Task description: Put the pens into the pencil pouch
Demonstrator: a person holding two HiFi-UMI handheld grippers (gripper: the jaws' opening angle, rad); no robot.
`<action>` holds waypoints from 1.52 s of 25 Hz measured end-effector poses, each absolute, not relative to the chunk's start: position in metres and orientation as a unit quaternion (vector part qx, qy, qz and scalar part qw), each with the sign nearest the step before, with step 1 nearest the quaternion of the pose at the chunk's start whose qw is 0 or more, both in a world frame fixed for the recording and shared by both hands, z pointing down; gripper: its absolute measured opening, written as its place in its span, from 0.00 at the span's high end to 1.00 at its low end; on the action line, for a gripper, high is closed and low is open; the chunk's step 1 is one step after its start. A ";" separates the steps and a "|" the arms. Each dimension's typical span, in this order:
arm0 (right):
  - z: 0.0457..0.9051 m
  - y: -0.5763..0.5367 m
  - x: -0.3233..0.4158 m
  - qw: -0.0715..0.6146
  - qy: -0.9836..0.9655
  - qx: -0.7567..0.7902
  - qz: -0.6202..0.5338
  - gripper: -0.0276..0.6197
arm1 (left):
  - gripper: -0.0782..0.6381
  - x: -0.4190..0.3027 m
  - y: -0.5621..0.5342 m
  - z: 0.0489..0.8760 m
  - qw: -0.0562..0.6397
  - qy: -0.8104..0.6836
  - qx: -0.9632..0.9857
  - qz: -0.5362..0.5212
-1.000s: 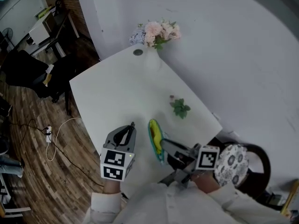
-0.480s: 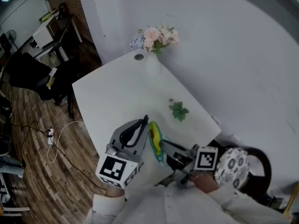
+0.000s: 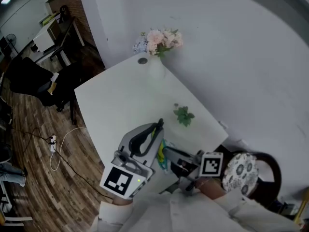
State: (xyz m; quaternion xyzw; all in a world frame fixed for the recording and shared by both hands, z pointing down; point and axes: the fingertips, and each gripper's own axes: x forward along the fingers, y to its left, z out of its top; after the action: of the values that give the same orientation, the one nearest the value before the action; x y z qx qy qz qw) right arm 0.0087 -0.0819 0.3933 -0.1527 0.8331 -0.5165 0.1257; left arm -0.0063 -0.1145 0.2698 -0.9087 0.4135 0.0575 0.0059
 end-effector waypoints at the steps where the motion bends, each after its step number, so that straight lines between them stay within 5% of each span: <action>1: 0.394 -0.082 0.009 0.125 0.832 -0.153 -0.518 0.89 | 0.81 -0.008 -0.113 0.266 0.004 0.410 -0.909 0.074; 17: 0.393 -0.082 0.007 0.126 0.831 -0.146 -0.521 0.89 | 0.81 -0.027 -0.102 0.273 -0.060 0.382 -0.893 0.229; 38: 0.392 -0.083 0.004 0.125 0.828 -0.148 -0.526 0.89 | 0.80 -0.025 -0.108 0.315 -0.090 0.388 -0.898 0.185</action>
State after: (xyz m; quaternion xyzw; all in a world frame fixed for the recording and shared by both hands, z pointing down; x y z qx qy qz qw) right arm 0.0044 -0.0825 0.3918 -0.1475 0.8283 -0.5258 0.1250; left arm -0.0251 -0.1081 0.3155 -0.8983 0.3884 0.1849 -0.0898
